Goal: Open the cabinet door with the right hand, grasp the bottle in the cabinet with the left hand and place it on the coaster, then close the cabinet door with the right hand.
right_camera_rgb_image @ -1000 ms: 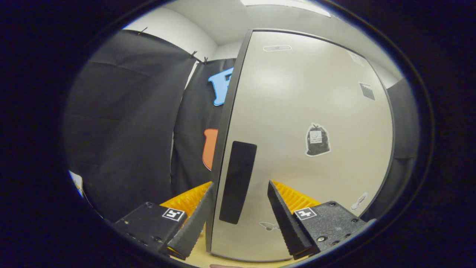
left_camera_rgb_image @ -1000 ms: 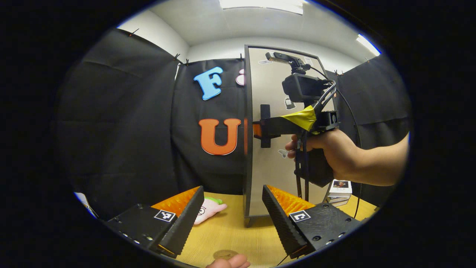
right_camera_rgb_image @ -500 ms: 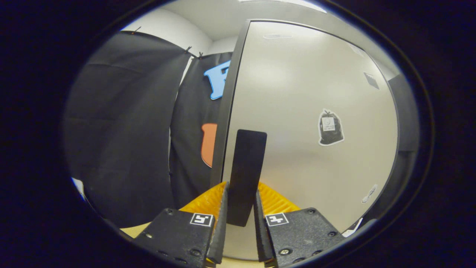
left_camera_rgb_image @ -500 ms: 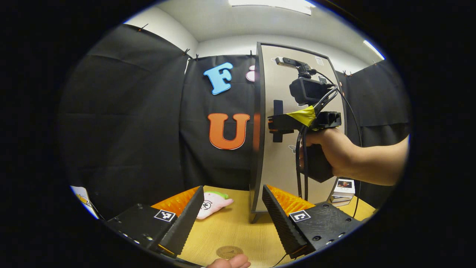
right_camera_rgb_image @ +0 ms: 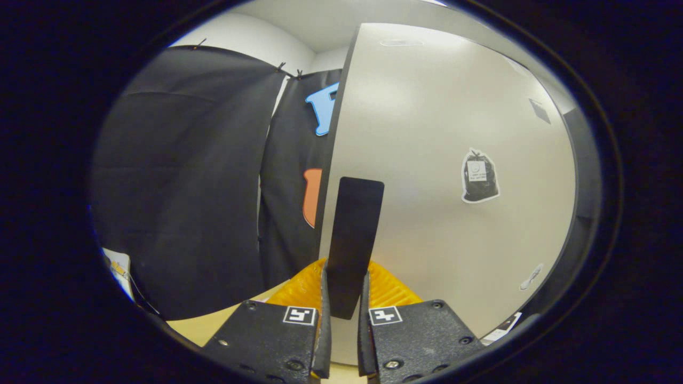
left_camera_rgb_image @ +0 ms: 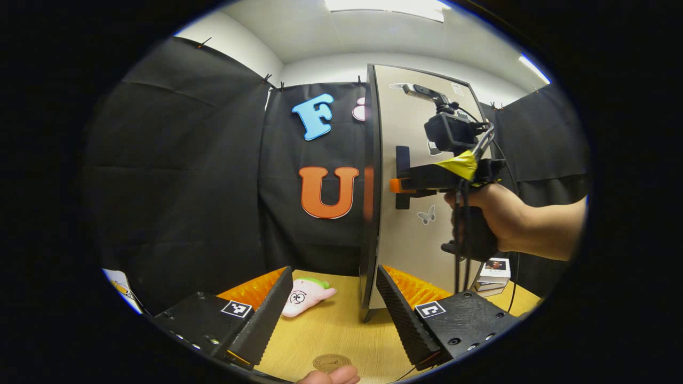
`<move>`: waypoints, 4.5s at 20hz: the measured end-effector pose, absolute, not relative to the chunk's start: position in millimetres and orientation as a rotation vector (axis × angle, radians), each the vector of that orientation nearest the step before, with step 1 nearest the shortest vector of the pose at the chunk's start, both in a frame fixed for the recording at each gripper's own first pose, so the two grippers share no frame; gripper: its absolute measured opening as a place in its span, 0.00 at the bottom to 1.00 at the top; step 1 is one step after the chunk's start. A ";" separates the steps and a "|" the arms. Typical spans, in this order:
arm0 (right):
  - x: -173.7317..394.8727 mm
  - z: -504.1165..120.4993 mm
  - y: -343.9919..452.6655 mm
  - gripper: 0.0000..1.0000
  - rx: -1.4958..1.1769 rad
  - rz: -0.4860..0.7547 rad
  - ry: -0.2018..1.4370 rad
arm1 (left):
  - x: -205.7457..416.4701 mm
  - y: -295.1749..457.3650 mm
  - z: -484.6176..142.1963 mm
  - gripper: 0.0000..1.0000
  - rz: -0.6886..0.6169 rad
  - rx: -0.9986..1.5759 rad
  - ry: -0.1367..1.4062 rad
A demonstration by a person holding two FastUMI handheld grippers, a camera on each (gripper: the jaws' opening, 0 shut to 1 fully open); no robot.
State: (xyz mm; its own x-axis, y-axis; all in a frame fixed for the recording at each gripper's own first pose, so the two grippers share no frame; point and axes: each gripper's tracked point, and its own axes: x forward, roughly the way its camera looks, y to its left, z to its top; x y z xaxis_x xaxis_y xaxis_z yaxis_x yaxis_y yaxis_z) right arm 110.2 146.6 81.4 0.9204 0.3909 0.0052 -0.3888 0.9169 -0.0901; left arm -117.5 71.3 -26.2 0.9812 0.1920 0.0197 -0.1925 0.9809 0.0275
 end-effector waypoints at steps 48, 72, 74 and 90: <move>-71.3 22.9 -41.7 0.63 -0.101 0.251 0.256 | 163.1 -118.9 -10.8 0.96 -0.125 0.174 -0.008; -118.9 17.0 -196.4 0.80 0.193 -0.093 0.309 | 297.4 -96.3 -50.7 0.96 0.158 0.141 0.114; -115.1 32.9 -196.0 0.80 0.226 -0.059 0.265 | 297.7 -94.2 -40.3 0.84 0.165 0.168 0.084; -132.9 59.9 -224.1 0.84 0.535 -0.187 -0.014 | 171.2 -67.1 3.0 0.75 0.032 0.161 -0.081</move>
State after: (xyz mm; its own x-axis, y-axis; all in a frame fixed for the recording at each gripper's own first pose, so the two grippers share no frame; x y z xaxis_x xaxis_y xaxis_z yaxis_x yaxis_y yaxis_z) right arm -132.9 -224.1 59.9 0.9828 -0.1813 -0.0352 0.1738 0.8434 0.5084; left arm 171.2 -67.1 3.0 0.9962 0.0253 0.0834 -0.0384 0.9866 0.1588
